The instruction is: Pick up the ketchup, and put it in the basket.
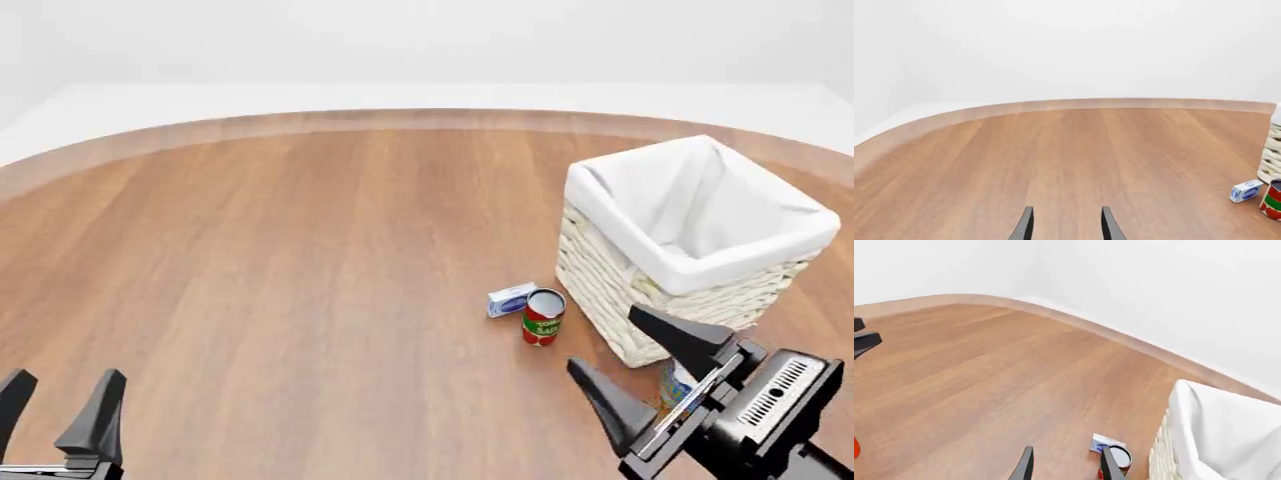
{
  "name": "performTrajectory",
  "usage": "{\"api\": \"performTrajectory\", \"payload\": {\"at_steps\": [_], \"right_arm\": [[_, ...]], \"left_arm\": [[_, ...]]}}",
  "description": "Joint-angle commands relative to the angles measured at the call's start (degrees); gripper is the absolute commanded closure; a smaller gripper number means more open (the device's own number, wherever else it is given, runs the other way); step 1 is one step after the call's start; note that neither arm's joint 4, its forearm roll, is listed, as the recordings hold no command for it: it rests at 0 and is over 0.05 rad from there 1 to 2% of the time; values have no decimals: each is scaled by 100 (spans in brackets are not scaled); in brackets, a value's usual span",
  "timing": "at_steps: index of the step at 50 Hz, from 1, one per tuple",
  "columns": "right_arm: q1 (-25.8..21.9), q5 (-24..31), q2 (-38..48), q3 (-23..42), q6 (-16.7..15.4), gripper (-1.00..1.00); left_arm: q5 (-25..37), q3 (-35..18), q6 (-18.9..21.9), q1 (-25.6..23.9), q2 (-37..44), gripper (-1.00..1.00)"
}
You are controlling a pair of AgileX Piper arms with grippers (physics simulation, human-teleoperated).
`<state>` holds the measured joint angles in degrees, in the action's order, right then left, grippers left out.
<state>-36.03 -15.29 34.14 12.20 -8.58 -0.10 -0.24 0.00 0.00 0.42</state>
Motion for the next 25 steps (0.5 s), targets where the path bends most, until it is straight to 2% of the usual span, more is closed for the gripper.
{"api": "performTrajectory", "payload": {"at_steps": [1, 14, 25], "right_arm": [[-619, -453, 836, 92, 17, -100], [-1130, -691, 1387, 180, -67, -100], [-1551, -1042, 2289, 353, -87, -100]], "left_arm": [[0, 0, 0, 0, 0, -100], [0, 0, 0, 0, 0, -100], [0, 0, 0, 0, 0, -100]]}}
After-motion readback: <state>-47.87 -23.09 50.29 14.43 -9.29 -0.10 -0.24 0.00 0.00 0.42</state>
